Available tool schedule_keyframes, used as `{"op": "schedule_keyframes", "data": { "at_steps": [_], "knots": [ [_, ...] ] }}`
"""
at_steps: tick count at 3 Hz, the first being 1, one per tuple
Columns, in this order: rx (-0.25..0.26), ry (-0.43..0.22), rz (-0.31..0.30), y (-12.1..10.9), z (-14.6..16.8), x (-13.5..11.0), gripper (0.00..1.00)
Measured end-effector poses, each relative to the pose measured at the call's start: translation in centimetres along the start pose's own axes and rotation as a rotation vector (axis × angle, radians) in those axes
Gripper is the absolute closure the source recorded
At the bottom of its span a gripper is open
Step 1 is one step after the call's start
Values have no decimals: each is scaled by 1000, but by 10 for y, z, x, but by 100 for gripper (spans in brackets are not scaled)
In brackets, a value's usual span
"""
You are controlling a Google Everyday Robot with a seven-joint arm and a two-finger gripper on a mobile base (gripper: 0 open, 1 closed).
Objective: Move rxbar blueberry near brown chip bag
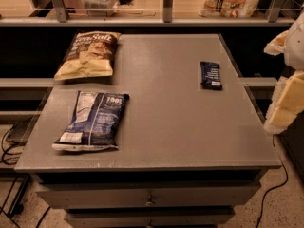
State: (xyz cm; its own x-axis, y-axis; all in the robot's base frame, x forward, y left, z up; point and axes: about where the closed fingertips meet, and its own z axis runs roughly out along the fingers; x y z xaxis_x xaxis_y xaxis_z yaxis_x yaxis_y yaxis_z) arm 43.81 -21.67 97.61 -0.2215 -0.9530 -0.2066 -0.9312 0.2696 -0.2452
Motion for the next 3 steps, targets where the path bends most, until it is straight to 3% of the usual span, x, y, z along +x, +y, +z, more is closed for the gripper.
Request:
{"op": "schedule_keyframes", "data": {
  "at_steps": [1,2,3],
  "knots": [
    [0,0,0,0,0,0,0],
    [22,-61,-26,-17,4,-11,0],
    [50,-166,-38,-49,15,-26,0]
  ]
}}
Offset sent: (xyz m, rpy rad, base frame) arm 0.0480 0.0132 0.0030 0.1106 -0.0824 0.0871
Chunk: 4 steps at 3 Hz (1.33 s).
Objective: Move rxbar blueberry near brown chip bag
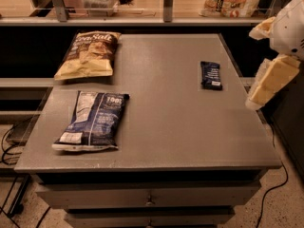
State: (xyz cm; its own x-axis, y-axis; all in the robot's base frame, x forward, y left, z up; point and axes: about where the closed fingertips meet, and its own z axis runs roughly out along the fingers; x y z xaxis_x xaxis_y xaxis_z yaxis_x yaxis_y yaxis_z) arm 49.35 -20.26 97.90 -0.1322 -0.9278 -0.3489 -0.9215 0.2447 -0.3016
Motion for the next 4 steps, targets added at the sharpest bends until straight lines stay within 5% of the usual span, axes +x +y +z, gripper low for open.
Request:
{"op": "schedule_keyframes", "data": {
  "at_steps": [2,4],
  "knots": [
    [-1,-20,45,-6,10,0,0],
    [9,-142,69,-45,55,-25,0]
  ]
}}
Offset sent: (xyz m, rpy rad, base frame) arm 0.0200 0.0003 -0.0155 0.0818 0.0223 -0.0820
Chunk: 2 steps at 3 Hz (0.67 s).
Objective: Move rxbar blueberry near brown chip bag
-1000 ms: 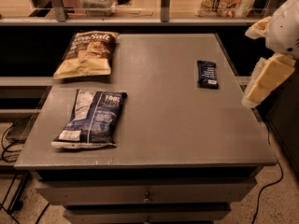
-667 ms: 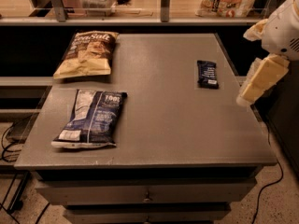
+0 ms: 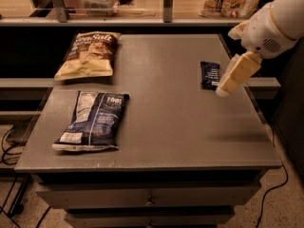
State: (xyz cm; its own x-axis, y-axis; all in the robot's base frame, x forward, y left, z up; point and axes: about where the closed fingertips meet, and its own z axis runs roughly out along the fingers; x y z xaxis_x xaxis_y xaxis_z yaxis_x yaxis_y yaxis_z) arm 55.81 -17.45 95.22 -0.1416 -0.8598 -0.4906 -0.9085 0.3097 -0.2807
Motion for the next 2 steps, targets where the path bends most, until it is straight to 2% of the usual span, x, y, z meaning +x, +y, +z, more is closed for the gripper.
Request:
{"op": "schedule_keyframes", "data": {
  "at_steps": [1,2],
  "knots": [
    [7,-33,48,-20,30,3,0],
    [21,-55,124,-45,62,23,0]
  ]
}}
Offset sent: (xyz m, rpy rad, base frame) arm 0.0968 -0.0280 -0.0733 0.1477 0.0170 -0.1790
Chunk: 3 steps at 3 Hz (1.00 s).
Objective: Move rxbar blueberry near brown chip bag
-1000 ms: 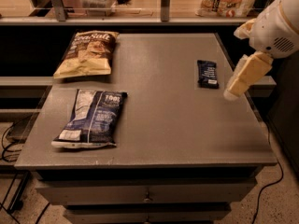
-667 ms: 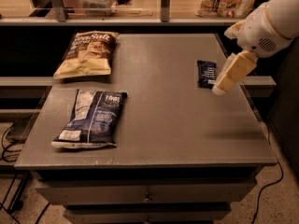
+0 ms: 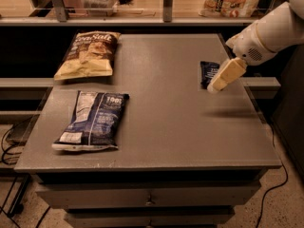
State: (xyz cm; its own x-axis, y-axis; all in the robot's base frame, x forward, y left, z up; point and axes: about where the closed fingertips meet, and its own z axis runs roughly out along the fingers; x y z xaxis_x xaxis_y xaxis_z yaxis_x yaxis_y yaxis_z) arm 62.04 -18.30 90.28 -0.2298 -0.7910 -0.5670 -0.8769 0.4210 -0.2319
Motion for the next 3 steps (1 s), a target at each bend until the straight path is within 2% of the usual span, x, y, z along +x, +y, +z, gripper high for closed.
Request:
{"op": "schedule_keyframes", "data": {
  "at_steps": [1,2,3],
  "knots": [
    [0,0,0,0,0,0,0],
    [7,5,30,-6,13,4,0],
    [10,-3,29,-17,34,4,0]
  ]
}}
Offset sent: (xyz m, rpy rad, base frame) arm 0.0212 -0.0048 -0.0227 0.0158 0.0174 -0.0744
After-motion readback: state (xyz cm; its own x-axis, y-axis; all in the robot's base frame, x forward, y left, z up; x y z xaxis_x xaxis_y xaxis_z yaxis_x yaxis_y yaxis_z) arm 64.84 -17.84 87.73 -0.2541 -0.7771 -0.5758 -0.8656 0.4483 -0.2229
